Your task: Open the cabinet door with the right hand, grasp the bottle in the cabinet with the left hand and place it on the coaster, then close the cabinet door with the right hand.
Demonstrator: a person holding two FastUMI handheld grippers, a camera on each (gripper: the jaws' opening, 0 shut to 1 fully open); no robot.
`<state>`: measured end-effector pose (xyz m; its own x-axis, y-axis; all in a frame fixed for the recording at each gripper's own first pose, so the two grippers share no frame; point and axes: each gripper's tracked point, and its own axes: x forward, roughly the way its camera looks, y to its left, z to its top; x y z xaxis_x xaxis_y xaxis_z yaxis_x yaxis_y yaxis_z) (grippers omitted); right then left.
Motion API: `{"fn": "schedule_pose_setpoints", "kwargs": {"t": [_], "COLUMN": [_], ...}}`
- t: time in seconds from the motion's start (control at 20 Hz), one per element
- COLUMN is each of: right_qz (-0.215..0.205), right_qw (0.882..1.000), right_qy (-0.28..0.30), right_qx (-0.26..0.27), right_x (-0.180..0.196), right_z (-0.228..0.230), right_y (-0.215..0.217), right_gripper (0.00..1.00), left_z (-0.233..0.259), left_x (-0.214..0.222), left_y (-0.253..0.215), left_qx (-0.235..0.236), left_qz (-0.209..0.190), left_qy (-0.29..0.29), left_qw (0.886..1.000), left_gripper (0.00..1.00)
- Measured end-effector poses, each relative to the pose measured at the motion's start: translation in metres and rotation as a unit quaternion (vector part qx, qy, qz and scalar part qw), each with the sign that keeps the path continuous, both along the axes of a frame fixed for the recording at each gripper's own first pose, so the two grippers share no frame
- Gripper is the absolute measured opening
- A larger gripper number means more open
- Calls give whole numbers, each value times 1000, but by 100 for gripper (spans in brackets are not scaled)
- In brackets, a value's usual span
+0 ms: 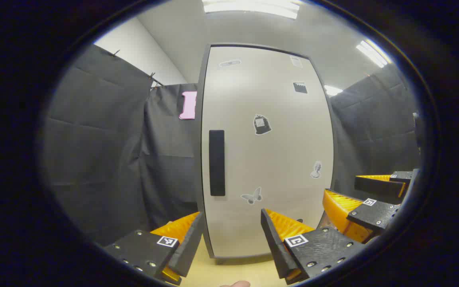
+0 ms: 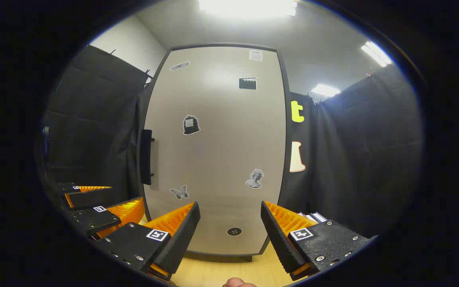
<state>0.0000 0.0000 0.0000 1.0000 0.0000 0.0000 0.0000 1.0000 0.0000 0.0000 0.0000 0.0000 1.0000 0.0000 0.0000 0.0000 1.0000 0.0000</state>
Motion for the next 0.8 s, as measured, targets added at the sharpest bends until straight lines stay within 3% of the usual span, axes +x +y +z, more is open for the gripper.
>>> {"fn": "schedule_pose_setpoints", "kwargs": {"t": [0.05, 0.2, 0.4, 0.45, 0.65, 0.8], "right_qz": [-1, -2, -2, -3, -2, -1], "right_qw": [1000, 1000, 1000, 1000, 1000, 1000], "right_qy": [2, -1, -5, -4, -2, -1], "right_qx": [2, 3, 3, 2, 1, -2], "right_x": [0, -2, -3, -4, -5, -8], "right_z": [0, 1, 3, 3, 2, 2], "right_y": [0, 1, 4, 5, 7, 9], "right_gripper": [95, 95, 95, 95, 95, 94], "left_z": [0, 0, 7, 9, 6, 0], "left_x": [-1, -3, -6, -8, -12, -11], "left_y": [1, 5, 6, 6, -2, -5], "left_qx": [-3, -2, 12, 10, -10, -14], "left_qz": [1, 5, 6, 6, -3, -9], "left_qy": [1, 2, -7, -8, -3, 7], "left_qw": [1000, 1000, 1000, 1000, 1000, 1000], "left_gripper": [82, 85, 81, 85, 82, 85]}}
